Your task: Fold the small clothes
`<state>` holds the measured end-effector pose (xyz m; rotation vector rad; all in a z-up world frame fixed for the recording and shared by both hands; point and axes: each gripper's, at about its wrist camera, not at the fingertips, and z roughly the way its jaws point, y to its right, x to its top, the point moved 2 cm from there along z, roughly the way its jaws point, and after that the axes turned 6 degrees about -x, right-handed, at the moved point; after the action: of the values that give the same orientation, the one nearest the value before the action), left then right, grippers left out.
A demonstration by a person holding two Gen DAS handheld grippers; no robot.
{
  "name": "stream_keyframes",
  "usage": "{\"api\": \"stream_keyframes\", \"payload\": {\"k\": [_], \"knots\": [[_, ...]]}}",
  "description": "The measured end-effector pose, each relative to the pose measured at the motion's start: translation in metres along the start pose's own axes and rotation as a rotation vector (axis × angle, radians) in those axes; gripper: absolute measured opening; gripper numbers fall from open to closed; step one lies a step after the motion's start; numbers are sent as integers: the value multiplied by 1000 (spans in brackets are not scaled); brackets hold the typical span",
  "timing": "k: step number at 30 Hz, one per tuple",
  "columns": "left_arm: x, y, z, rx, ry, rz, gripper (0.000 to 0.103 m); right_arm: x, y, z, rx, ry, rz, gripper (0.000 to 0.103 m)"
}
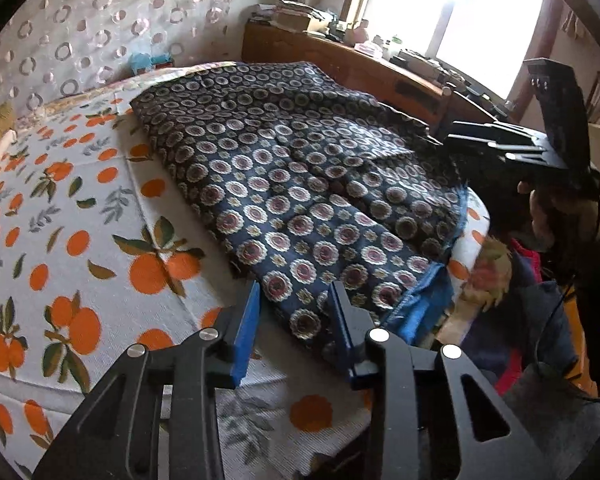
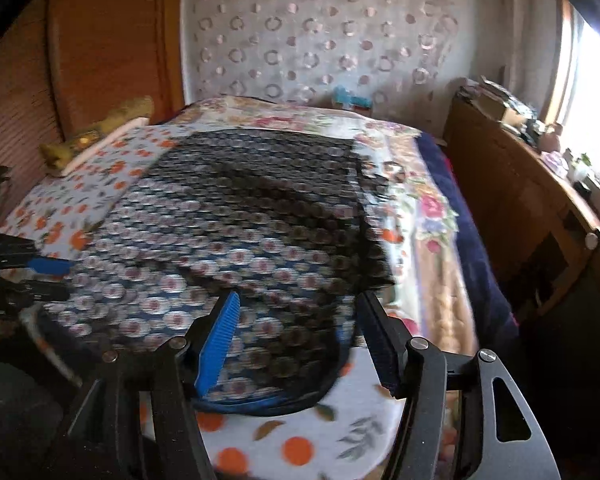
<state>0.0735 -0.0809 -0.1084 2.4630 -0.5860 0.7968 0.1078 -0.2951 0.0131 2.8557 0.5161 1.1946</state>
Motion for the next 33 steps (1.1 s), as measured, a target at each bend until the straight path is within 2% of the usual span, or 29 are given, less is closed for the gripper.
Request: {"api": "stream_keyframes", "payload": {"k": [1, 2, 3, 4, 9, 13, 16, 20, 24, 29, 30, 31, 32, 33], "knots": [[0, 0, -1, -12, -3, -2, 36, -2, -5, -1, 11, -3, -9, 64], [-1, 1, -1, -25, -7, -1, 26, -5, -11, -2, 19, -9, -25, 64], [-1, 1, -1, -44, -12, -2, 3, -7, -13, -1, 22, -13, -39, 64], [-1, 2, -1, -44, -20, -1, 2, -11, -17, -2, 22, -11, -56, 64], [14, 18, -20, -51, 64, 54, 1, -21, -31, -10, 49, -25, -95, 64], [45, 26, -48, -42, 178, 67, 1, -24, -34, -23, 59, -22, -108, 64], [67, 30, -59, -31, 231, 86, 1, -23, -34, -33, 51, -7, -118, 64], [88, 31, -62, -25, 261, 98, 1, -28, -35, -38, 56, -8, -149, 64], [97, 28, -61, -25, 281, 84, 1, -32, -33, -20, 73, -45, -151, 64], [97, 19, -60, -13, 285, 61, 1, -25, -32, 15, 17, -76, -219, 63], [97, 15, -60, -1, 287, 51, 1, -20, -29, 18, 9, -69, -226, 57], [97, 12, -60, 9, 283, 50, 1, -15, -27, 21, 8, -67, -231, 30], [98, 9, -59, 25, 277, 51, 1, -8, -25, 22, 13, -67, -233, 7], [99, 5, -59, 37, 279, 49, 1, 2, -21, 21, 10, -52, -223, 7]]}}
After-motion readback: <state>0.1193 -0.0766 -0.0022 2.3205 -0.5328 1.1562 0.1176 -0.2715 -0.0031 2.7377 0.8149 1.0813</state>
